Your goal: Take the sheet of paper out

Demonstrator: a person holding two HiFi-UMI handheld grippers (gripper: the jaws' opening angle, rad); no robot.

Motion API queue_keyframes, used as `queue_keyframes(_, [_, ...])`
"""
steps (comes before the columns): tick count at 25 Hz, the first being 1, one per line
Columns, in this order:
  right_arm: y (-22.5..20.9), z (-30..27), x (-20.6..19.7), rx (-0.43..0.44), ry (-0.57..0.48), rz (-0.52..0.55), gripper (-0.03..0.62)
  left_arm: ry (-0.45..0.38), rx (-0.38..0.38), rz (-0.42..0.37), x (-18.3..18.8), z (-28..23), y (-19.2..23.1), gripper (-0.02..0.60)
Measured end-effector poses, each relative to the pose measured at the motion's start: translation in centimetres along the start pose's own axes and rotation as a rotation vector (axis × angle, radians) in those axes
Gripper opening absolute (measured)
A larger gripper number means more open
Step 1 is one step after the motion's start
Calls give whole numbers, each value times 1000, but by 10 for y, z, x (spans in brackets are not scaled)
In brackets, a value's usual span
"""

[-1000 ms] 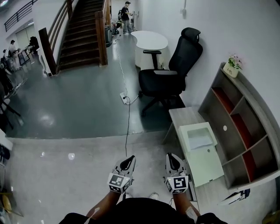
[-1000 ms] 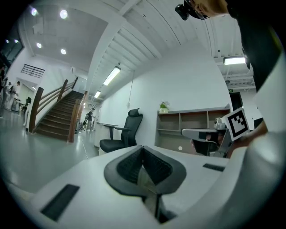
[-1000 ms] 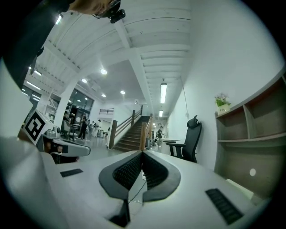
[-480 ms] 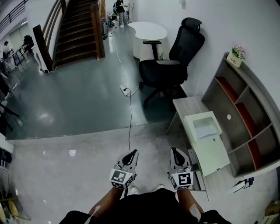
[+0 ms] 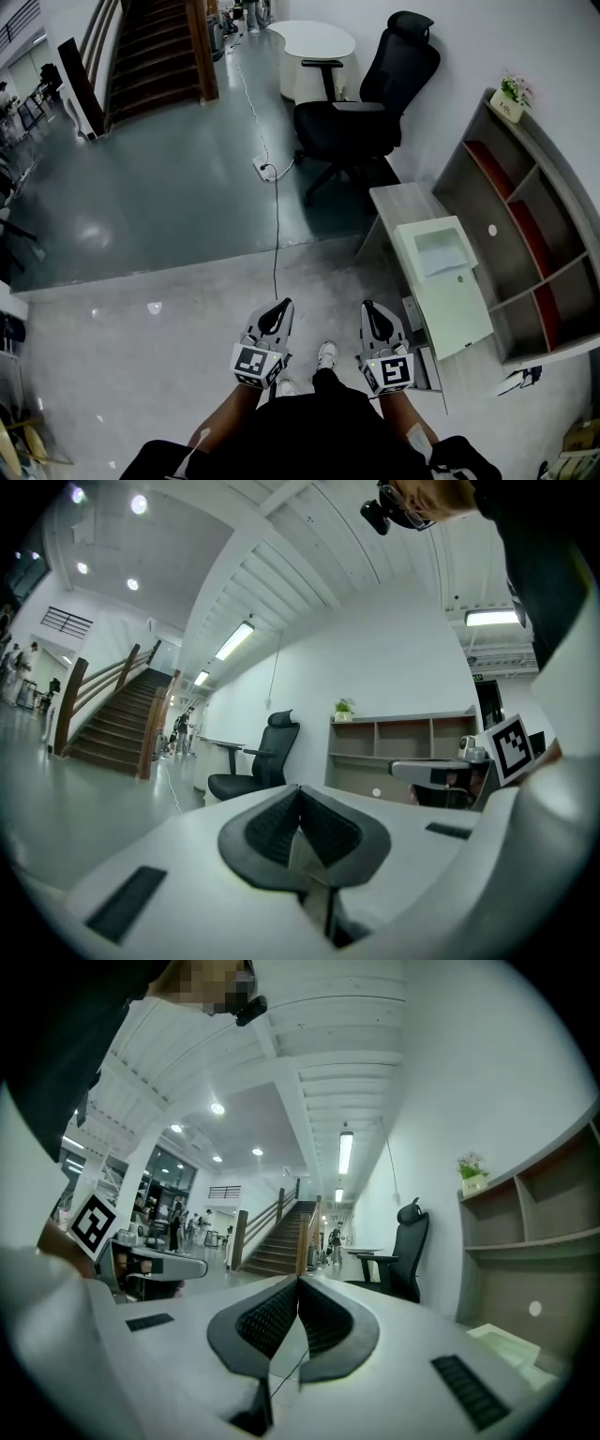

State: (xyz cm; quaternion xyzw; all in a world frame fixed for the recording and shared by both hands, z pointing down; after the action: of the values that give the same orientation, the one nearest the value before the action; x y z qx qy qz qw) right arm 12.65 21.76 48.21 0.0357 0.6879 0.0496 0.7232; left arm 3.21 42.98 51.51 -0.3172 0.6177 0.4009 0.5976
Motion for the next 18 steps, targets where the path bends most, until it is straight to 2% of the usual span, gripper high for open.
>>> queue_keyframes(3, [-7,-11,-5,0,20,-11,23,10,1,-7,2,-11,4,8])
queue_keyframes(8, [-24,-37,-6,-6,-14,-21,23,25,-6,-35,6,-38,16,8])
queue_keyframes(11, [-34,-58,-8,-6,-13,-51,23,30,-14,-32,8,-64,25,8])
queue_keyframes(18, [-78,-106,-11,-12,-27,-44,23,24,-37,-52,18,-126,41,8])
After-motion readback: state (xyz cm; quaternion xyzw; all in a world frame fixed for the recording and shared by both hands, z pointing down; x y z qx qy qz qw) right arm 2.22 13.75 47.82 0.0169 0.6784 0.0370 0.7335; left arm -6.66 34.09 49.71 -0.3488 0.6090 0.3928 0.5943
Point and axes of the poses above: the fingertips, and each gripper's own axes: z backward along the fingers, y to its left, x out of its top, the point moved 7 cm from there along z, backward along the fingers, and after that the axes turned 8 degrees about -x, right-handed, at the moved point
